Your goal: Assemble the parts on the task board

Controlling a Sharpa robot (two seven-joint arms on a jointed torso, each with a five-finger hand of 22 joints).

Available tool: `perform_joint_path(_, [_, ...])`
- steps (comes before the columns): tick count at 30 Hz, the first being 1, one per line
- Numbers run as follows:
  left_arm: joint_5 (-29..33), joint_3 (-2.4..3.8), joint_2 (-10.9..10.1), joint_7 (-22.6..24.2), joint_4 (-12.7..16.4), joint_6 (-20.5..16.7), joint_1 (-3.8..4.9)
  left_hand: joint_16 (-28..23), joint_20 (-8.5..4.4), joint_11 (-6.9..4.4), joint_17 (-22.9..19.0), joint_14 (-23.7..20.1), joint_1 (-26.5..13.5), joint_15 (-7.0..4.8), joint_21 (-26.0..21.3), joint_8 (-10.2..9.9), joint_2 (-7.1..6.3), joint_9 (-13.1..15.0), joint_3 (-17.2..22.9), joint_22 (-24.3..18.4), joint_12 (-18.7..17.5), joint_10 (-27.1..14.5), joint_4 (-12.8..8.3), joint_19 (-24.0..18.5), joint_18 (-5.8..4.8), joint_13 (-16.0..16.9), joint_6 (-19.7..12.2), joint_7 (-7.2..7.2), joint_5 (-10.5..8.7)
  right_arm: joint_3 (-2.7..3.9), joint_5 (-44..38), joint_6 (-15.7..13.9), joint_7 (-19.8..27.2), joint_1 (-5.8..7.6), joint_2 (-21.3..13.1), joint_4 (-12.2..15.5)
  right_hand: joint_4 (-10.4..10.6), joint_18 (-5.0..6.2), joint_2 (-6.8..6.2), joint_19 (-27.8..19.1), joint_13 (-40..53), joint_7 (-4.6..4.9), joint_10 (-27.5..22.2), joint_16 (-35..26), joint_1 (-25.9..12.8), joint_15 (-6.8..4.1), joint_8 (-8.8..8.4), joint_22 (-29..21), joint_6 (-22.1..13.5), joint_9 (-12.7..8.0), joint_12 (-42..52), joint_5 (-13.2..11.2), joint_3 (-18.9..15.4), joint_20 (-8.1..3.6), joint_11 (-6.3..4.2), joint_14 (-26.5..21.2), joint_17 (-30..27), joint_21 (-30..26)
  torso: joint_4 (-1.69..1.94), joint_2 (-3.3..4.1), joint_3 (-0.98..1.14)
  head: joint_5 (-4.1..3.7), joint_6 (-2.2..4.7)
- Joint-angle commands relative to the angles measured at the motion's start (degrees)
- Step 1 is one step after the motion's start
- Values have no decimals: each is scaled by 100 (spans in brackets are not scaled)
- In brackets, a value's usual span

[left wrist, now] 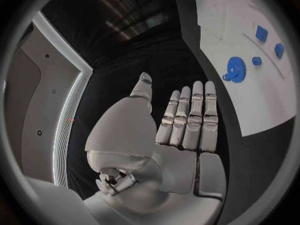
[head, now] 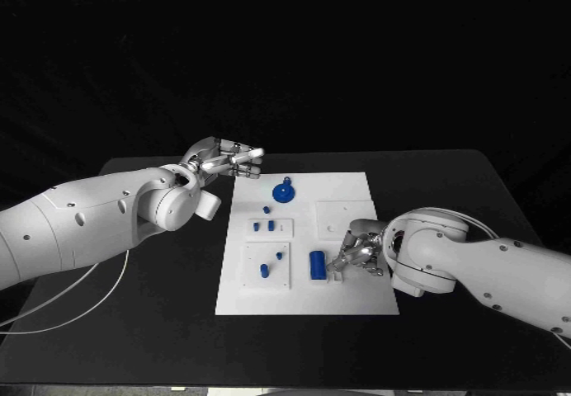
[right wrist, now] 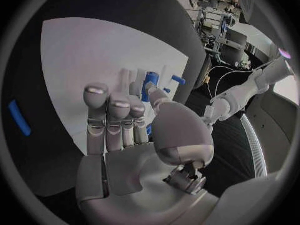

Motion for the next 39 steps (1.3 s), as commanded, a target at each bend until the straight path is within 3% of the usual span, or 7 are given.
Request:
perform_joint_path(1, [-26,3,3,25,3,81,4,-10,9,7,-1,-47,8,-7,-19,13,-30,3,-13,-6,-15,-39,-5,-11,2,4,-12,34,-13,1,63,70,30,-7,-11,4,-6,-71,-36,299,0,-1,14,17,-18,-42,31,-9,25,-2,-26,23,-31,-48,1,4,-6,11,1,-1,-1,-3,2])
perform_joint_path(12, [-27,2,1,29,1,63,4,-8,10,9,1,-45,19,-7,-18,13,-34,3,5,-4,-14,-37,18,-10,4,4,-5,40,-13,23,271,-211,265,-9,-203,42,84,-59,-71,298,81,46,-13,3,-9,-28,28,-22,-102,-15,50,-26,-56,-39,33,4,-22,-12,4,6,-1,-14,22])
perform_joint_path(17, [-26,2,-21,32,19,37,4,-5,10,-3,3,-35,6,-12,-22,15,-35,4,2,-5,-14,-18,25,-20,-1,4,14,23,-13,193,606,-393,559,-8,-463,33,134,-12,-94,299,141,177,2,38,16,19,26,-9,-471,-146,133,-140,-48,4,108,6,-3,14,-10,3,4,-106,84])
perform_joint_path(24, [10,3,-67,43,19,-3,5,0,-37,-29,7,117,-11,-59,-18,13,11,3,-36,-1,-13,65,-18,-23,-62,5,62,6,-13,614,1314,-319,1333,84,-831,-513,66,13,-48,293,190,237,26,59,81,62,27,26,-594,-219,232,-147,-79,55,167,7,-11,43,-91,-45,46,-247,171])
perform_joint_path(28, [18,3,-64,49,5,-18,5,1,-39,-31,7,111,-17,-58,-17,13,17,3,-45,0,-15,56,-30,-25,-67,4,63,3,-13,696,1417,-72,1611,170,-978,-884,2,18,-41,291,186,253,9,83,133,64,28,48,-636,-239,225,-119,-82,57,177,7,5,67,-110,-57,56,-283,189])
perform_joint_path(33, [22,3,-52,47,-14,-26,5,1,-39,-31,7,111,-17,-58,-17,13,17,3,-45,0,-15,56,-30,-25,-67,4,63,3,-13,731,1376,185,1706,218,-1109,-1200,-58,23,-16,288,175,247,-7,88,164,67,26,71,-619,-255,216,-52,-108,63,176,-1,2,64,-130,-62,73,-377,199])
perform_joint_path(39, [23,3,-41,42,-27,-22,4,1,-39,-31,7,111,-17,-58,-17,13,17,3,-45,0,-15,56,-30,-25,-67,4,63,3,-13,742,1103,652,1573,233,-1228,-1354,-121,12,15,288,156,242,-21,88,185,72,29,85,-599,-263,194,-67,-75,69,173,-2,-4,57,-117,-59,57,-637,282])
